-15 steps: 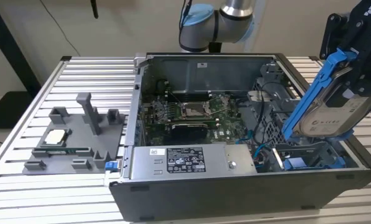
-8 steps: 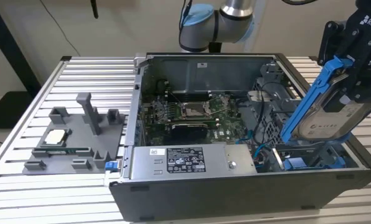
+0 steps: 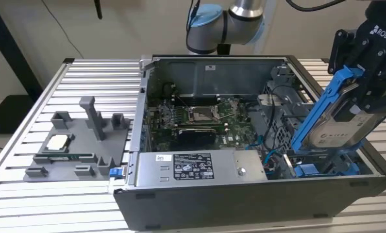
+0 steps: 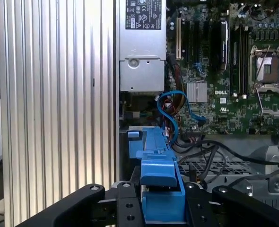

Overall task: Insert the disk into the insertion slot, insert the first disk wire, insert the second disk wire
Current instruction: 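Insert the disk into the insertion slot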

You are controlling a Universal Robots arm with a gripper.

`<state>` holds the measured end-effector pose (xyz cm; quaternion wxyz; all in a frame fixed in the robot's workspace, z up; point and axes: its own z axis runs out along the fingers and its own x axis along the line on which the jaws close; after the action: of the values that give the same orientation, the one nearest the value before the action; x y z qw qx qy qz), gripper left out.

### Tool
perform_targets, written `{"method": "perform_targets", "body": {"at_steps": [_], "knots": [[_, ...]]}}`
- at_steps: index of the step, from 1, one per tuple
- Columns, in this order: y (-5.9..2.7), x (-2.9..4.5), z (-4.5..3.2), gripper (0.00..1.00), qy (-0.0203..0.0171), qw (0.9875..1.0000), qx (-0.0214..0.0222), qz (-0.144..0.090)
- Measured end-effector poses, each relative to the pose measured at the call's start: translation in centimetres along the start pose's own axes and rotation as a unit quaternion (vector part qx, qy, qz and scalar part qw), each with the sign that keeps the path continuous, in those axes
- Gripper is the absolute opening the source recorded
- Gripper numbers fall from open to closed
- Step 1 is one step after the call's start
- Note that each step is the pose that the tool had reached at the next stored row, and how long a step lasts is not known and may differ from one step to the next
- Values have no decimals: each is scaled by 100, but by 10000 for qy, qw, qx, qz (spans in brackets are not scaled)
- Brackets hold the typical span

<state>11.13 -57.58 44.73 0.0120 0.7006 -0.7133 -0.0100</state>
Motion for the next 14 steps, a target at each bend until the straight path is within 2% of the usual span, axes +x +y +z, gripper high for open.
{"method": "perform_targets", "body": {"at_steps": [8, 14], "knots": [[-83, -2, 132, 33, 1, 10000, 0, 1], [-96, -2, 231, 33, 1, 10000, 0, 1]]}}
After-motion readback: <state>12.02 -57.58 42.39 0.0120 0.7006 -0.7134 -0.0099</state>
